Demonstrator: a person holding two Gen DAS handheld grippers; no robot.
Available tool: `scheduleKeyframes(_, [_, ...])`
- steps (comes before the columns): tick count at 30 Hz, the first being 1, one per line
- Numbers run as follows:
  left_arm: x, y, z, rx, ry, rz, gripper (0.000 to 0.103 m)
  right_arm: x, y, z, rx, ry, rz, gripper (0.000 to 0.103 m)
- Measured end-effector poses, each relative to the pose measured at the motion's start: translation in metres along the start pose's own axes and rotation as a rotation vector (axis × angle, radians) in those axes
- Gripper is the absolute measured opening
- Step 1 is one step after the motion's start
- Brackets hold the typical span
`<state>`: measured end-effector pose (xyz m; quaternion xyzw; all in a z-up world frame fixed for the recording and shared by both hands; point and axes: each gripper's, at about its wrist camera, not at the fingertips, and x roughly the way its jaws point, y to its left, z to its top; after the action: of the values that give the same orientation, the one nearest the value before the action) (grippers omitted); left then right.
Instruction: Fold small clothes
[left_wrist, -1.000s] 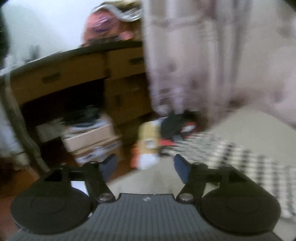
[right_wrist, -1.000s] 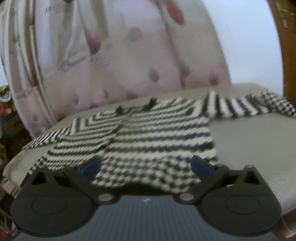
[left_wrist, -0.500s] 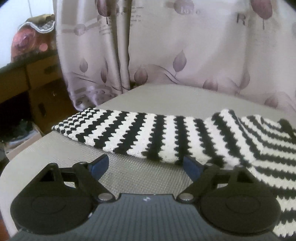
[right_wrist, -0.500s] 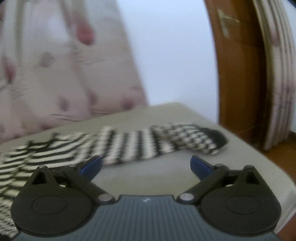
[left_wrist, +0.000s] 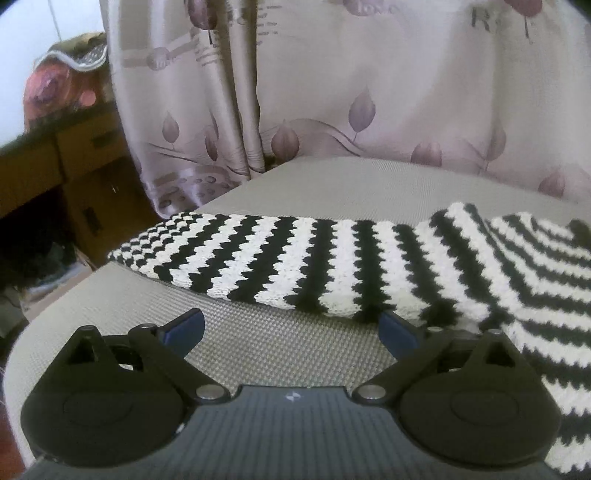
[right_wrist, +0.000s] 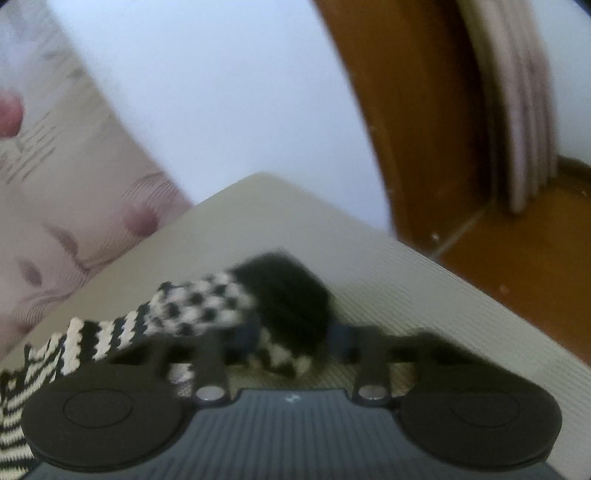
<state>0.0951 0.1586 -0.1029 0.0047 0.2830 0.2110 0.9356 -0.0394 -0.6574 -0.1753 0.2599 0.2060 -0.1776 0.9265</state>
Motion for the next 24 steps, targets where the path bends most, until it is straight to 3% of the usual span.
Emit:
scheduleKeyframes(2, [0.001, -0.003, -0.001, 0.019, 0.005, 0.018, 0.101, -0.002, -0.002, 0.01, 0.01, -0.032, 0.008, 0.019])
scheduleKeyframes(6, [0.002, -0.006, -0.001, 0.04, 0.016, 0.047, 0.101, -0.018, -0.042, 0.042, 0.194, -0.17, -0.041, 0.019])
scheduleKeyframes(10, [0.0, -0.011, -0.001, 0.068, 0.006, 0.066, 0.102, -0.005, -0.079, 0.049, 0.292, -0.085, -0.056, 0.019])
scheduleKeyframes(13, [-0.001, -0.015, 0.0, 0.089, 0.005, 0.083, 0.102, 0.0, -0.101, 0.037, 0.396, -0.048, -0.031, 0.027])
scheduleKeyframes(17, [-0.001, -0.017, -0.001, 0.101, 0.007, 0.093, 0.103, -0.018, -0.118, 0.012, 0.511, -0.106, -0.006, 0.065])
scheduleKeyframes(20, [-0.002, -0.017, -0.001, 0.106, 0.004, 0.096, 0.103, -0.035, -0.121, 0.002, 0.513, -0.118, 0.033, 0.066])
scheduleKeyframes(24, [-0.004, -0.018, -0.001, 0.106, -0.005, 0.102, 0.103, -0.045, -0.115, 0.0, 0.465, -0.046, -0.008, 0.066])
